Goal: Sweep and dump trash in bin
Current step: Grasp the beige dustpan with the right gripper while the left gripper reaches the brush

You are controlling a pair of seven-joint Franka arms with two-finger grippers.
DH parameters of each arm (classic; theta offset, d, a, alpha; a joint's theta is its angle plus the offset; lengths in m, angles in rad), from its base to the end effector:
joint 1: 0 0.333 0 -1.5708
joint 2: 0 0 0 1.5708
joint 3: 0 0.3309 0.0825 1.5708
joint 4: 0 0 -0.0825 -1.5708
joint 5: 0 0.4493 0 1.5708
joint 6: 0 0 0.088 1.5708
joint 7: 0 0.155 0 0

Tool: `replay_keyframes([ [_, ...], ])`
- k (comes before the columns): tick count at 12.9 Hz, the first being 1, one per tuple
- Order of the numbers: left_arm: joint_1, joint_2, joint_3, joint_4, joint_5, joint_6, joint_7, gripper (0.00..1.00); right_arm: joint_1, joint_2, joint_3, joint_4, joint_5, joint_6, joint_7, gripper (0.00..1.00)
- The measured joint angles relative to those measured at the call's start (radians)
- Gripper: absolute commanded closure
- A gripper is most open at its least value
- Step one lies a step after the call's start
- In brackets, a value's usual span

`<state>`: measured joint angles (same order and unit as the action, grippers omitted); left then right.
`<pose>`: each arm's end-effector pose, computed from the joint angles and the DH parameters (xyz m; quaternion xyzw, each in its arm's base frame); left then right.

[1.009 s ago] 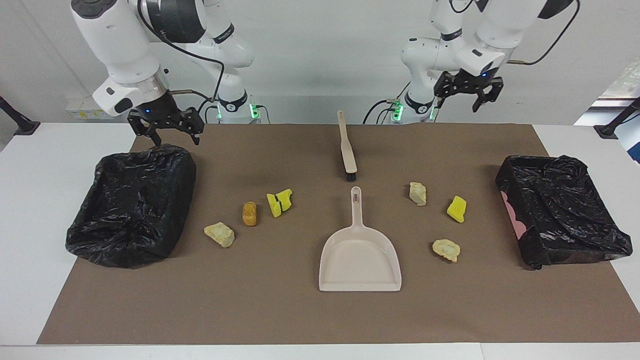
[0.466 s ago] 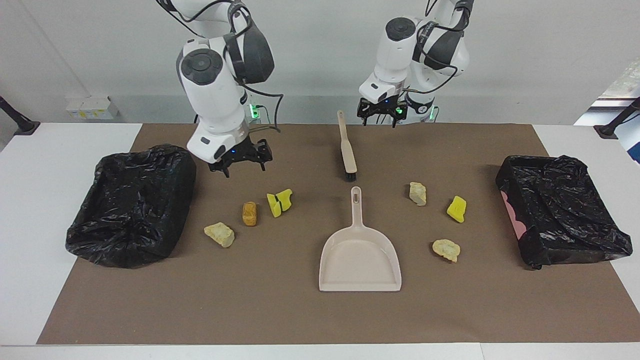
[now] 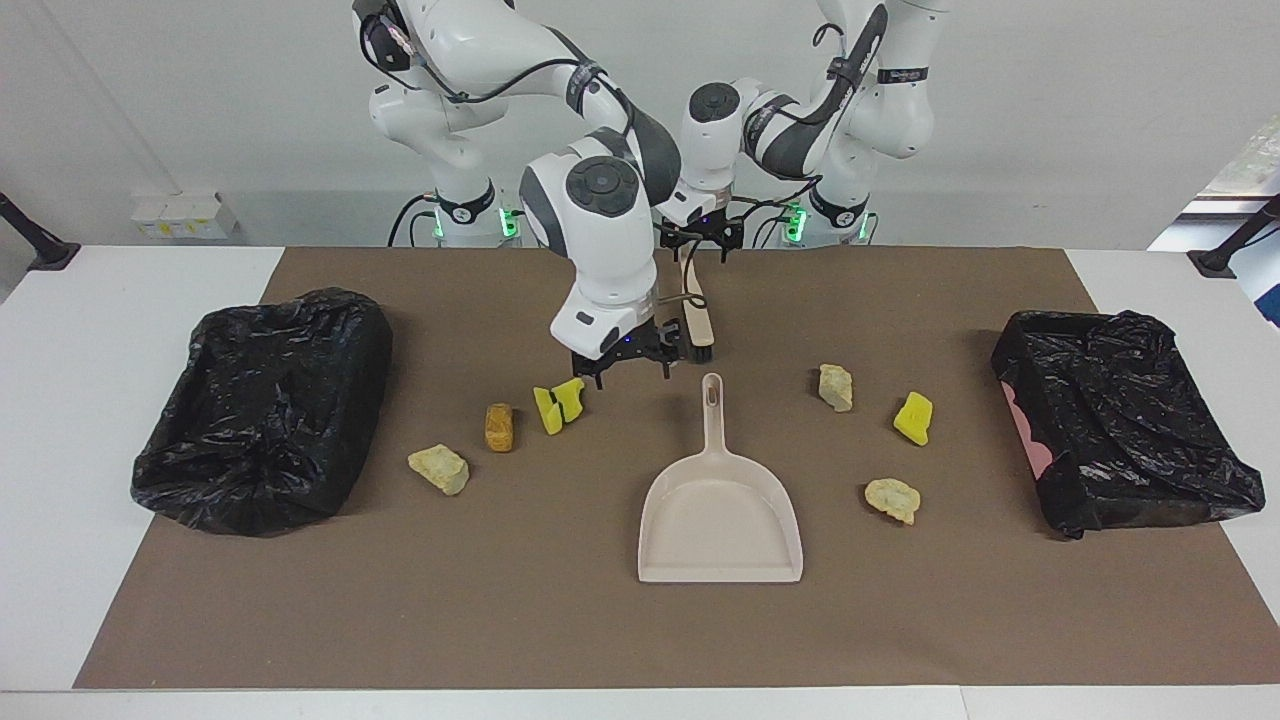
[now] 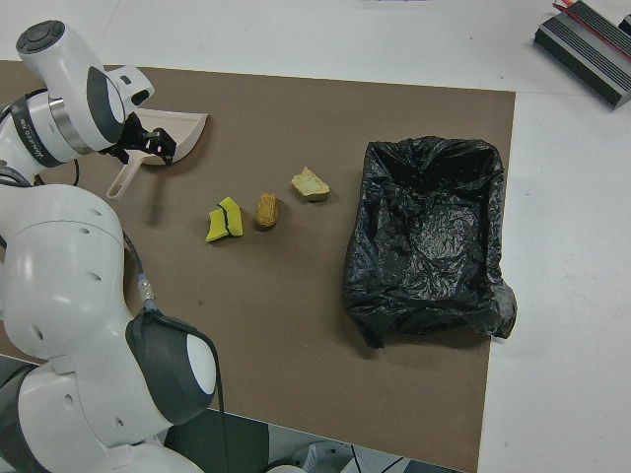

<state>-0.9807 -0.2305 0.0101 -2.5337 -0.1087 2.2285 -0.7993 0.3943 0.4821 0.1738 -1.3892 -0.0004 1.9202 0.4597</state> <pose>0.2593 -0.3926 0.2741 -0.9971 0.0509 0.0568 0.0017 0.6638 0.4005 0.3879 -0.9979 -0.0434 -0.0048 0.0483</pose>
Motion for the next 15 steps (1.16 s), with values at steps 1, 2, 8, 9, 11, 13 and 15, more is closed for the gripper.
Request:
replay_keyframes([
  [1,-0.005,-0.001,0.0,0.001,-0.012,0.001,0.0,0.25,0.025,0.047,0.0,0.042,-0.013,0.017,0.043,0.0],
  [2,-0.009,-0.001,0.0,0.001,-0.021,0.002,0.0,0.27,0.049,0.095,-0.001,0.082,-0.031,0.03,0.085,0.0],
  [8,-0.034,-0.001,0.001,0.001,-0.061,0.002,0.003,0.83,0.138,0.233,-0.001,0.16,-0.109,0.089,0.204,0.24],
  [9,-0.035,-0.001,0.001,0.001,-0.07,0.002,0.003,0.88,0.142,0.236,-0.001,0.16,-0.113,0.089,0.205,0.32],
  [11,-0.035,-0.001,0.002,0.0,-0.075,-0.001,0.005,1.0,0.141,0.236,-0.001,0.16,-0.113,0.089,0.205,0.4],
  [13,-0.035,-0.001,0.008,0.002,-0.075,-0.016,0.005,1.0,0.141,0.236,-0.001,0.163,-0.113,0.089,0.205,0.47],
  [15,-0.027,-0.002,0.021,0.013,-0.075,-0.08,0.003,1.0,0.141,0.236,-0.001,0.164,-0.113,0.089,0.205,0.5],
])
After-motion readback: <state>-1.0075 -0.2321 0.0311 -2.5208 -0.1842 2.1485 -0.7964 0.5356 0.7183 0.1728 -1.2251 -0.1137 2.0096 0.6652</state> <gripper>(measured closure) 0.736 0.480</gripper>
